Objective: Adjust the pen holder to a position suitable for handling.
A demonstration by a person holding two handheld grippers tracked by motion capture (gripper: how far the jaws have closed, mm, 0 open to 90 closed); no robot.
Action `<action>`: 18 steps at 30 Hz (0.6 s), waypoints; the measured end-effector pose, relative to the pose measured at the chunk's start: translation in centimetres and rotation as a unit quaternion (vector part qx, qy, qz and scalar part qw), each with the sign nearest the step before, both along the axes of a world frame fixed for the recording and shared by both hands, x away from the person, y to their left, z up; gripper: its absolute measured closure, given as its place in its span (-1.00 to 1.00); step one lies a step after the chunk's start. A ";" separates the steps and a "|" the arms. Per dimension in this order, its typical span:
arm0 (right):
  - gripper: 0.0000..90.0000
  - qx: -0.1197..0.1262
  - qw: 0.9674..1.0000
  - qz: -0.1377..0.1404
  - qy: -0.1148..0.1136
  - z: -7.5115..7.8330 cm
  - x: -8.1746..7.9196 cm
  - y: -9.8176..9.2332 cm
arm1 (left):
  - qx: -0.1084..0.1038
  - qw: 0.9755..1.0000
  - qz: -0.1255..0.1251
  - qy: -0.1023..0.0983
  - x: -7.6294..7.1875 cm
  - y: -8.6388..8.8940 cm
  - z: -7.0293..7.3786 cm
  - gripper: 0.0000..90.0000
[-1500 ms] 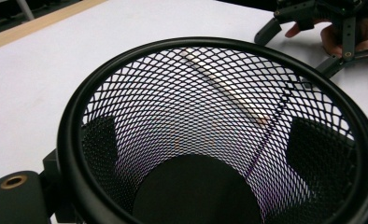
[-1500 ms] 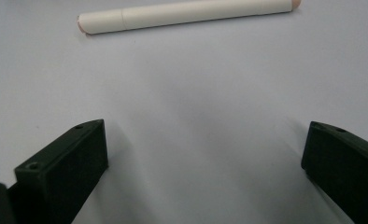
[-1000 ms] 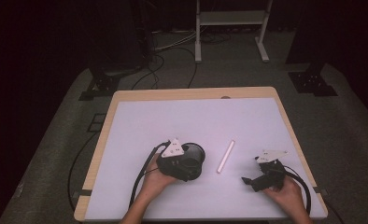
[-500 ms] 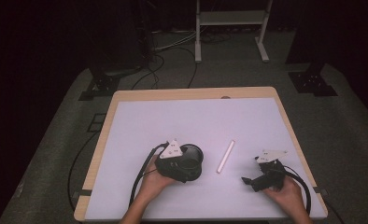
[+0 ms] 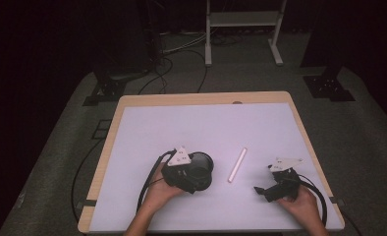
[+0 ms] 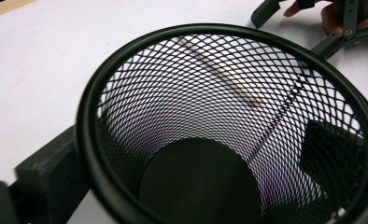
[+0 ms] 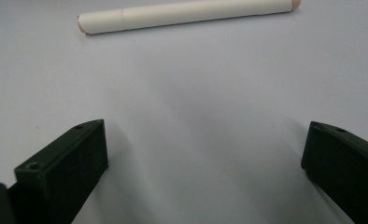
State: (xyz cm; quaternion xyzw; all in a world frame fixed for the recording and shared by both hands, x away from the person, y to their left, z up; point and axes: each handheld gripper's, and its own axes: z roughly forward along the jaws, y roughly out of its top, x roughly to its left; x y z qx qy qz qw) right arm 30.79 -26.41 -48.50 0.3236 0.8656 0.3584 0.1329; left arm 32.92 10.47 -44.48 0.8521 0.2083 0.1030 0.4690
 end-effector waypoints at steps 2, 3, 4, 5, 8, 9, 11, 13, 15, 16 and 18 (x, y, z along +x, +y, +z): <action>-1.00 0.000 1.000 -0.001 0.001 0.0 0.0 0.0 | 0.003 1.000 0.001 0.001 -0.1 0.1 0.1 -1.00; -1.00 0.000 1.000 0.000 0.000 0.0 0.0 0.0 | 0.003 1.000 0.001 0.002 -0.1 0.2 0.2 -1.00; -1.00 0.000 1.000 0.000 0.001 0.0 0.0 0.0 | 0.003 1.000 0.001 0.002 -0.2 0.2 0.2 -1.00; -1.00 0.000 1.000 0.000 0.000 0.0 0.0 0.0 | 0.004 1.000 0.000 0.002 -0.3 0.3 0.3 -1.00; -1.00 0.000 1.000 -0.001 0.001 0.0 0.0 0.0 | 0.006 1.000 0.003 0.003 -0.6 0.6 0.4 -1.00; -1.00 0.000 1.000 -0.001 0.001 0.0 0.0 0.0 | 0.007 1.000 0.002 0.003 -0.6 0.7 0.4 -1.00; -1.00 0.000 1.000 0.000 0.001 0.0 0.0 0.0 | 0.006 1.000 0.005 0.003 -0.8 1.0 0.3 -1.00; -1.00 0.000 1.000 -0.001 0.001 0.0 0.0 0.0 | 0.006 1.000 0.008 0.005 -1.0 1.4 0.3 -1.00; -1.00 0.000 1.000 -0.001 0.001 0.0 0.0 0.0 | 0.008 1.000 0.008 0.006 -1.1 1.6 0.2 -1.00; -1.00 0.000 1.000 0.000 0.001 0.0 0.0 0.0 | 0.010 1.000 0.009 0.006 -1.2 1.8 0.2 -1.00; -1.00 0.000 1.000 0.000 0.001 0.0 0.0 0.0 | 0.012 1.000 0.010 0.006 -1.4 2.1 0.2 -1.00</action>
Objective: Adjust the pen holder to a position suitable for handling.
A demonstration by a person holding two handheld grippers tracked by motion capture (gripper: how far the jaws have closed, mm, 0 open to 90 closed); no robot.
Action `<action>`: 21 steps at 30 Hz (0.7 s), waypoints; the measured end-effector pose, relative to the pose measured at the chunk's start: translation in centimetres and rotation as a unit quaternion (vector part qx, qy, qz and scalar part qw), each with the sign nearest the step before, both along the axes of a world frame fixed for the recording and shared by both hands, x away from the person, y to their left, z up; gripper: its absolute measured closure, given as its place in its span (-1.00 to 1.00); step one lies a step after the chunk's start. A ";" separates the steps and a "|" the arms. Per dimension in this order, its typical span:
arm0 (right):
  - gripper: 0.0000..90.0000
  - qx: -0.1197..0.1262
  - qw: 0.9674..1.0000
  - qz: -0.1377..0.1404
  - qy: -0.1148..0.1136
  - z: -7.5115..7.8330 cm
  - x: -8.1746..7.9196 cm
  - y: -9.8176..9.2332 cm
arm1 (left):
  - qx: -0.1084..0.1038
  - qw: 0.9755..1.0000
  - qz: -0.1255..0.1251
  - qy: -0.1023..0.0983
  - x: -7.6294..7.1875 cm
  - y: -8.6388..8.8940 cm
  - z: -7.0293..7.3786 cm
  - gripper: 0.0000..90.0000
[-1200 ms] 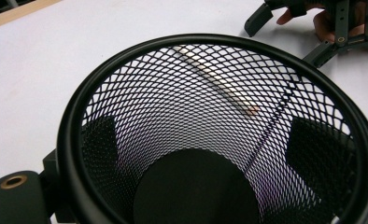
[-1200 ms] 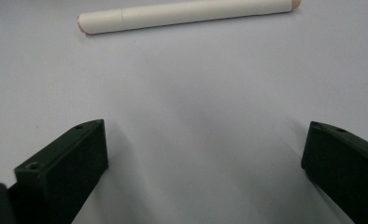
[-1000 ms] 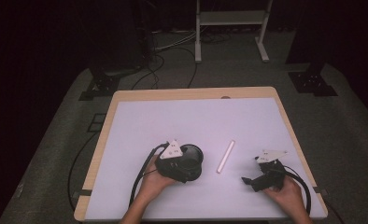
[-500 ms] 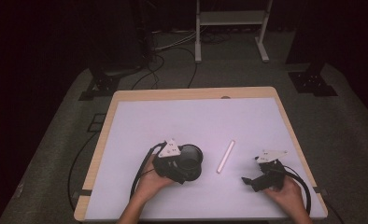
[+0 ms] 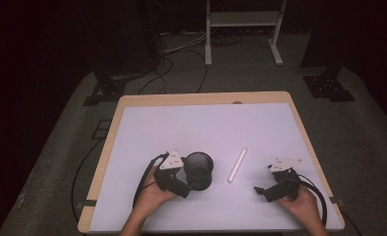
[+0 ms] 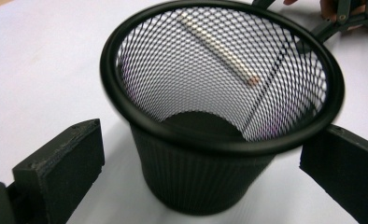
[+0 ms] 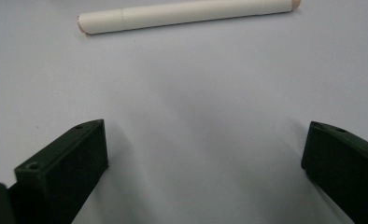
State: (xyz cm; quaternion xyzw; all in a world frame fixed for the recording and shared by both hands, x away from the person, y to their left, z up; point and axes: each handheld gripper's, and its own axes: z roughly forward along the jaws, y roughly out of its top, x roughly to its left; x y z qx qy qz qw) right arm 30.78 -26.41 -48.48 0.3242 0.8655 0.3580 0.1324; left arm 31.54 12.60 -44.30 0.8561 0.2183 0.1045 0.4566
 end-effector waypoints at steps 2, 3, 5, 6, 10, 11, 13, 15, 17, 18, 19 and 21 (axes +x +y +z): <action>-1.00 0.000 1.000 0.001 -0.001 0.0 0.0 0.0 | 0.001 1.000 0.003 0.001 -0.2 0.4 0.0 -1.00; -1.00 0.000 1.000 0.001 -0.001 0.0 0.0 0.0 | 0.000 1.000 0.005 0.001 -0.3 0.6 -0.1 -1.00; -1.00 0.000 1.000 0.001 -0.001 0.0 0.0 0.0 | 0.000 1.000 0.009 0.001 -0.5 1.0 -0.1 -1.00; -1.00 0.000 1.000 0.000 -0.001 0.0 0.0 0.0 | 0.001 1.000 0.010 0.001 -0.5 1.2 -0.2 -1.00; -1.00 0.000 1.000 0.000 0.000 0.0 0.0 0.0 | 0.006 1.000 0.017 -0.001 -0.9 2.0 -0.3 -1.00; -1.00 0.000 1.000 0.000 0.000 0.0 0.0 0.0 | 0.008 1.000 0.019 0.000 -0.9 2.1 -0.3 -1.00; -1.00 0.000 1.000 0.000 0.000 0.0 0.0 0.0 | 0.010 1.000 0.025 0.001 -1.1 2.4 -0.5 -1.00; -1.00 0.000 1.000 0.000 0.000 0.0 0.0 0.0 | 0.011 1.000 0.028 0.002 -1.2 2.8 -0.5 -1.00; -1.00 0.000 1.000 0.000 0.000 0.0 0.0 0.0 | 0.012 0.999 0.031 0.002 -1.3 3.1 -0.5 -1.00; -1.00 0.000 1.000 -0.001 0.001 0.0 0.0 0.0 | 0.013 0.999 0.032 0.003 -1.3 3.2 -0.5 -1.00; -1.00 0.000 1.000 0.000 0.000 0.0 0.0 0.0 | 0.014 0.999 0.034 0.001 -1.4 3.4 -0.5 -1.00; -1.00 0.000 1.000 -0.001 0.000 0.0 0.0 0.0 | 0.013 0.999 0.038 0.000 -1.5 3.7 -0.4 -1.00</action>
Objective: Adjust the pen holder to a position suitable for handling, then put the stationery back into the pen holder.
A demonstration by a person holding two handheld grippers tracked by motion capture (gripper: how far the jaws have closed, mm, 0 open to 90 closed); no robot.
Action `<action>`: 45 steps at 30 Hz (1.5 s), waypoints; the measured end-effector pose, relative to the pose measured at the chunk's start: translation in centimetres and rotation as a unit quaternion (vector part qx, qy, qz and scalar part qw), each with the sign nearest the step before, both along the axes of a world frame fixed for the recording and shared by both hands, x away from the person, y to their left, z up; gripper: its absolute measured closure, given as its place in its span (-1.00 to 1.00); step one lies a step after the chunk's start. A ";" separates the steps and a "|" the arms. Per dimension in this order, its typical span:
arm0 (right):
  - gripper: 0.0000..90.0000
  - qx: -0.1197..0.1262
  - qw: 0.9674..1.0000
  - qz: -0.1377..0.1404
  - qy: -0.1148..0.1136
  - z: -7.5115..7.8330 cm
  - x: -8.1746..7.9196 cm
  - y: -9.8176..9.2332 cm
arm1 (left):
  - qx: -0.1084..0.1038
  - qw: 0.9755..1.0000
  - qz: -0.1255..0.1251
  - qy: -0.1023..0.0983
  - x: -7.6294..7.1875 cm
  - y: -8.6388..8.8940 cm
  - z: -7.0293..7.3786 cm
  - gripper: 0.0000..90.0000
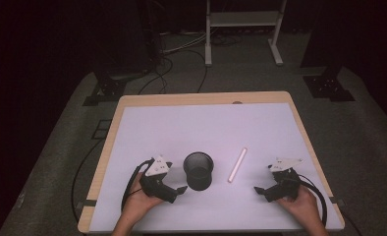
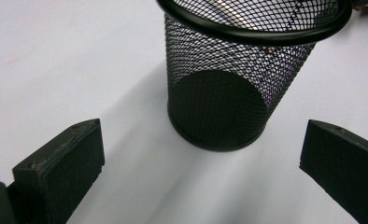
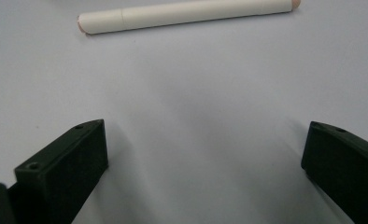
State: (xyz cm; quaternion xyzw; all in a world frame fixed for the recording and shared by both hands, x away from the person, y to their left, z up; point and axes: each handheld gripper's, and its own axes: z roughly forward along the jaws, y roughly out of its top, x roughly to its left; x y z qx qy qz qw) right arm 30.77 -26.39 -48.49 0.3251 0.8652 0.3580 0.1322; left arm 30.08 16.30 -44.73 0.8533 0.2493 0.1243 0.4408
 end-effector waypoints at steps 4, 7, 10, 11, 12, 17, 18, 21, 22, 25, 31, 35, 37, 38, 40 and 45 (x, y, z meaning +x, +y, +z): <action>-1.00 0.000 1.000 0.001 -0.001 0.0 0.0 0.0 | 0.004 1.000 0.008 0.002 -0.3 0.7 0.0 -1.00; -1.00 0.000 1.000 0.001 -0.001 0.0 0.0 0.0 | 0.006 1.000 0.013 0.004 -0.6 1.3 -0.2 -1.00; -1.00 0.000 1.000 0.001 -0.001 0.0 0.0 0.0 | 0.009 1.000 0.018 0.006 -0.8 1.9 -0.4 -1.00; -1.00 0.000 1.000 0.000 0.000 0.0 0.0 0.0 | 0.010 1.000 0.020 0.007 -0.9 2.1 -0.4 -1.00; -1.00 0.000 1.000 0.000 0.000 0.0 0.0 0.0 | 0.011 1.000 0.023 0.007 -1.0 2.4 -0.5 -1.00; -1.00 0.000 1.000 0.001 -0.001 0.0 0.0 0.0 | 0.016 0.999 0.039 0.013 -1.2 3.8 -0.8 -1.00; -1.00 0.000 1.000 0.000 0.000 0.0 0.0 0.0 | 0.017 0.999 0.043 0.015 -1.3 4.2 -0.9 -1.00; -1.00 0.000 1.000 0.001 0.000 0.0 0.0 0.0 | 0.031 0.998 0.055 0.013 -1.4 4.9 -1.0 -1.00; -1.00 0.000 1.000 0.001 -0.001 0.0 0.0 0.0 | 0.032 0.998 0.058 0.014 -1.4 5.1 -1.1 -1.00; -1.00 0.000 1.000 0.001 -0.001 0.0 0.0 0.0 | 0.043 0.997 0.064 0.016 -1.3 5.7 -1.3 -1.00; -1.00 -0.001 1.000 0.001 0.000 0.0 0.0 0.0 | 0.060 0.995 0.072 0.025 -1.3 6.1 -2.2 -1.00; -1.00 -0.002 1.000 0.002 -0.001 0.0 0.0 0.0 | 0.073 0.994 0.074 0.032 -1.2 6.3 -2.9 -1.00; -1.00 -0.002 1.000 0.002 -0.001 0.0 0.0 0.0 | 0.077 0.994 0.073 0.033 -1.2 6.4 -3.2 -1.00; -1.00 -0.003 1.000 0.003 -0.002 0.0 0.1 0.0 | 0.070 0.994 0.075 0.036 -1.2 6.5 -3.3 -1.00; -1.00 -0.002 1.000 0.002 -0.002 0.0 0.1 0.0 | 0.070 0.994 0.074 0.034 -1.2 6.5 -3.3 -1.00; -1.00 -0.003 1.000 0.003 -0.001 0.0 0.1 0.0 | 0.072 0.994 0.074 0.036 -1.2 6.5 -3.4 -1.00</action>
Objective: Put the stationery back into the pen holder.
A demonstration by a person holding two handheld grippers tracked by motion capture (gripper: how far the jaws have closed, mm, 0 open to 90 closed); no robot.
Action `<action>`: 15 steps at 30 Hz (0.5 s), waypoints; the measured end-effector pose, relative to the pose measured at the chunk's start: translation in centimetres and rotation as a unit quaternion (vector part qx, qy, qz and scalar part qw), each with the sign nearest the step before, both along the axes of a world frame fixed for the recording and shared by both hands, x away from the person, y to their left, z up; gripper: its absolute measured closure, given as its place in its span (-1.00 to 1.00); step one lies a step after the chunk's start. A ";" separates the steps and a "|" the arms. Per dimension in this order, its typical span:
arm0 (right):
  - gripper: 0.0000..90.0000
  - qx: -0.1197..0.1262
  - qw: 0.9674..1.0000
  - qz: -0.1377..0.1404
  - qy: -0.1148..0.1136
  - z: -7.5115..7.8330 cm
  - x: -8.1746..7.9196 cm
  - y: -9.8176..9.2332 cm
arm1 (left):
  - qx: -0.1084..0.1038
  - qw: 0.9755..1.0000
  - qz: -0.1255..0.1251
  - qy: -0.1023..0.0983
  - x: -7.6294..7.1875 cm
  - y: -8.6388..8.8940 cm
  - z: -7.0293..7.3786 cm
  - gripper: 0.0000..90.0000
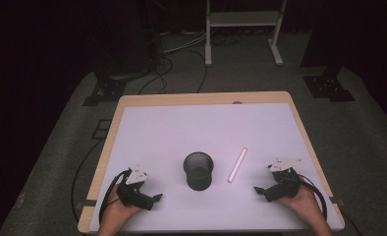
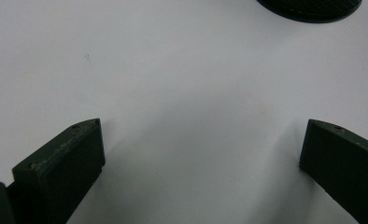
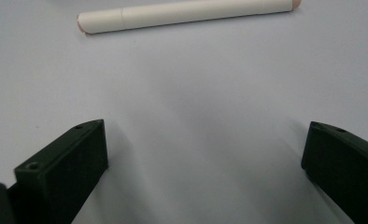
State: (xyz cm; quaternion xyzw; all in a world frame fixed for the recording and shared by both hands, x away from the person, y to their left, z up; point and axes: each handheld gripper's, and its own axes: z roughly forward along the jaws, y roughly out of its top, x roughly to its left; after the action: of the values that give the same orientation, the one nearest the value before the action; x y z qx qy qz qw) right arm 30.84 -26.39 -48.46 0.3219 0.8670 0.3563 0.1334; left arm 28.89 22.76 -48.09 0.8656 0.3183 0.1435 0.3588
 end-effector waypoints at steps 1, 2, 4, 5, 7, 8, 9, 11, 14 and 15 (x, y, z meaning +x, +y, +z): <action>-1.00 0.000 1.000 -0.001 0.000 0.0 0.0 0.0 | 0.000 1.000 0.000 0.000 0.0 0.0 0.0 -1.00; -1.00 0.000 1.000 -0.001 0.001 0.0 0.0 0.0 | 0.000 1.000 0.000 0.000 0.0 0.0 0.0 -1.00; -1.00 0.001 1.000 -0.002 0.002 0.0 0.0 0.0 | -0.001 1.000 0.000 0.000 0.0 0.0 0.0 -1.00; -1.00 -0.001 1.000 -0.002 0.002 0.0 0.0 0.0 | -0.001 1.000 0.000 0.000 0.0 0.0 0.0 -1.00; -1.00 -0.007 1.000 -0.008 0.005 0.2 0.0 0.2 | -0.001 1.000 0.000 0.000 0.0 0.0 0.0 -1.00; -1.00 -0.011 1.000 -0.011 0.006 0.3 0.0 0.2 | -0.002 1.000 0.000 0.000 0.0 0.0 0.0 -1.00; -1.00 -0.013 1.000 -0.019 0.009 0.4 0.0 0.2 | -0.002 1.000 0.000 0.000 0.0 0.0 0.0 -1.00; -1.00 -0.020 0.999 -0.029 0.009 0.7 0.0 0.2 | -0.002 1.000 0.000 0.000 0.0 0.0 0.0 -1.00; -1.00 -0.007 0.999 -0.041 0.011 1.1 0.1 0.1 | -0.002 1.000 0.000 0.000 0.0 0.0 0.0 -1.00; -1.00 -0.006 0.999 -0.046 0.014 1.2 0.2 0.1 | -0.002 1.000 0.000 0.000 0.0 0.0 0.0 -1.00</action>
State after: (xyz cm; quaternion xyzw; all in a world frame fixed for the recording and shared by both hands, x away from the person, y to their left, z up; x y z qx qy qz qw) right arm 30.99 -26.27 -47.23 0.3656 0.8551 0.3404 0.1391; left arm 28.93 22.78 -48.13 0.8649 0.3189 0.1426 0.3605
